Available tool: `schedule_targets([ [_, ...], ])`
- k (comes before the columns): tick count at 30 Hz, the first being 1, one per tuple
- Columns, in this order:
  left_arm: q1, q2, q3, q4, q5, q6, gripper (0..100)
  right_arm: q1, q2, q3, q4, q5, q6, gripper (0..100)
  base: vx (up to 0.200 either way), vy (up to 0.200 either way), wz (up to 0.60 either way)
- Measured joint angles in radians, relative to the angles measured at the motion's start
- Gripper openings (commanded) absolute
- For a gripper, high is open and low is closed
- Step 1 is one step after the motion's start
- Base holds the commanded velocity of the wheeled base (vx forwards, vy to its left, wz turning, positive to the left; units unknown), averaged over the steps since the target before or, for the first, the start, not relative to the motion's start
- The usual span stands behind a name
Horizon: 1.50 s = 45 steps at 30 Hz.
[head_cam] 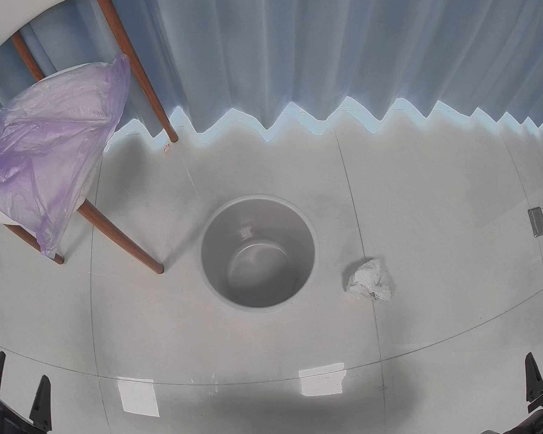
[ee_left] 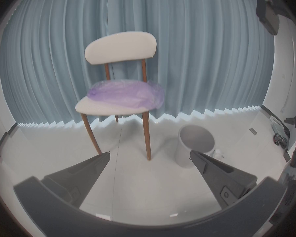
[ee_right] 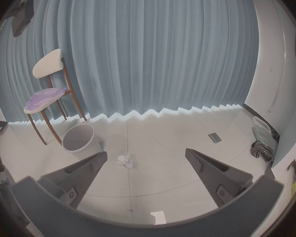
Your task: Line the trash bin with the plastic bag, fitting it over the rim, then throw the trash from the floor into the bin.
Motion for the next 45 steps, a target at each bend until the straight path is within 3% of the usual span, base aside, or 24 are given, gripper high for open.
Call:
schedule_targets([
  [4, 0.0, 0.0, 0.0, -0.123, 0.001, 0.004, 100, 0.0, 0.0, 0.0, 0.0, 0.0, 0.0, 100, 0.0, 0.0, 0.0],
  [9, 0.0, 0.0, 0.0, -0.175, 0.0, 0.061, 100, 0.0, 0.0, 0.0, 0.0, 0.0, 0.0, 100, 0.0, 0.0, 0.0],
  [22, -0.001, 0.029, -0.085, -0.064, -0.156, 0.091, 100, 0.0, 0.0, 0.0, 0.0, 0.0, 0.0, 100, 0.0, 0.0, 0.0],
  [32, -0.013, 0.157, -0.142, -0.056, -0.207, 0.097, 100, 0.0, 0.0, 0.0, 0.0, 0.0, 0.0, 100, 0.0, 0.0, 0.0],
  [45, -0.016, 0.392, -0.265, -0.063, -0.238, 0.176, 100, 0.0, 0.0, 0.0, 0.0, 0.0, 0.0, 100, 0.0, 0.0, 0.0],
])
